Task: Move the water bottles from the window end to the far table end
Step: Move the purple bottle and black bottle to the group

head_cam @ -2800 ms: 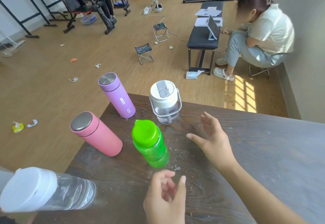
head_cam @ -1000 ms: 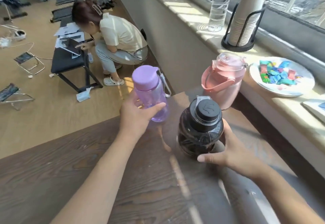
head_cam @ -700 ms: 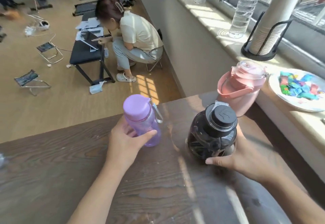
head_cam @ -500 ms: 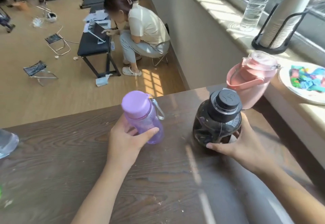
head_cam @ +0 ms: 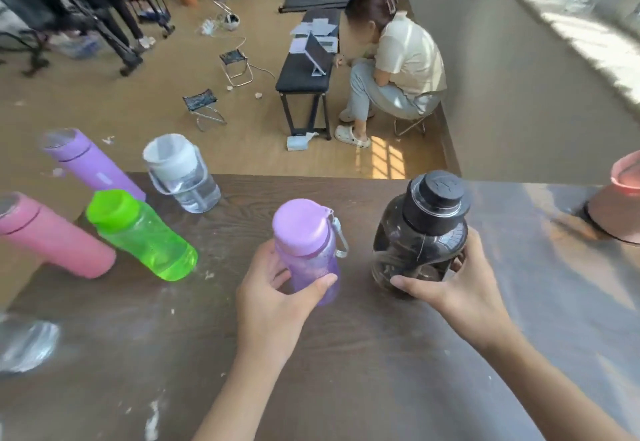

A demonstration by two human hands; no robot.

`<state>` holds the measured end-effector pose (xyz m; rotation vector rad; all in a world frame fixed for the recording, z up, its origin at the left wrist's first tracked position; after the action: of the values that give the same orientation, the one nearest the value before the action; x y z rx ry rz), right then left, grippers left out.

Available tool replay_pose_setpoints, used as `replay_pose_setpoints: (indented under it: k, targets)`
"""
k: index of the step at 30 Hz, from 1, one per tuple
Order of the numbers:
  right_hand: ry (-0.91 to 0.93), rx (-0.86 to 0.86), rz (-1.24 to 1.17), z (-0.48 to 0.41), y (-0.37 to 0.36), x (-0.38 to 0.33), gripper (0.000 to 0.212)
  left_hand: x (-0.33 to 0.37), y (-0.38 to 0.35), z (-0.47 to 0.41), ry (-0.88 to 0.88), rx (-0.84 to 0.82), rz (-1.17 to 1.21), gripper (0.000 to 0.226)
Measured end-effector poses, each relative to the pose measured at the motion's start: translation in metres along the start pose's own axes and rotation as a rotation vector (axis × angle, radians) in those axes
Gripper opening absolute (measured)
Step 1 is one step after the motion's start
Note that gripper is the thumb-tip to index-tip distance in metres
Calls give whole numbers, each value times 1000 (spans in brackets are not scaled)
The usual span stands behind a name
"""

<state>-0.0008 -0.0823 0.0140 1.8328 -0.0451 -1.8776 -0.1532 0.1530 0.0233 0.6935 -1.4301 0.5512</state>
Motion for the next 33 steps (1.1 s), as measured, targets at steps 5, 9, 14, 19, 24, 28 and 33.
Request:
replay_pose_setpoints:
  k: [5, 9, 14, 19, 24, 28, 33]
  targets:
    - [56, -132, -14, 28, -85, -38, 101, -12, 97, 37, 41, 196, -9, 70]
    - [106, -260, -7, 53, -155, -60, 105, -29, 163, 69, 84, 325, -11, 72]
    - [172, -408, 15, 81, -234, -75, 111, -44, 229, 103, 119, 530, 21, 67]
    - [224, -499, 56, 102, -301, -91, 111, -58, 282, 129, 113, 695, 116, 74]
    - [255, -541, 91, 113, -356, -102, 108, -78, 322, 143, 126, 754, 149, 72]
    - [303, -552, 131, 114, -387, -110, 115, -84, 337, 145, 115, 763, 186, 72]
    - [322, -536, 156, 110, -404, -114, 109, -85, 337, 142, 91, 721, 189, 77]
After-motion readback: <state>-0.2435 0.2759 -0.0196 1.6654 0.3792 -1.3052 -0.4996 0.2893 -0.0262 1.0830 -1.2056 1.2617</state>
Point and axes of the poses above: each hand's wrist, its own z-axis away from the middle knuckle, its own y-axis out of the back of the hand, x = y × z, the point moved 7 cm from there along -z, towards the middle knuckle, and after that the axes turned 6 degrees about z, right-handed, at the moved point
